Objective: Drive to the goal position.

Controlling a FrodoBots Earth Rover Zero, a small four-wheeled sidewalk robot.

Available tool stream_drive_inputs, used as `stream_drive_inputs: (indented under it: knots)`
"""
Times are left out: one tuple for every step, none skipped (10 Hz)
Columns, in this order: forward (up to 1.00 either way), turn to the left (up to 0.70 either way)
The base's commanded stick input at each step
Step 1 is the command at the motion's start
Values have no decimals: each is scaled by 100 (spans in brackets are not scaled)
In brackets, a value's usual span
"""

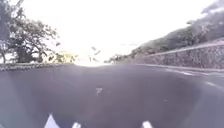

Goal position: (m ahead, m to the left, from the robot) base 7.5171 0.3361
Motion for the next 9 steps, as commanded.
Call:
stream_drive_inputs:
  knots:
    - [85, 0]
    - [85, 0]
    - [85, 0]
    - [85, 0]
    - [85, 0]
    - [85, 0]
    - [85, 0]
    - [85, 0]
    - [85, 0]
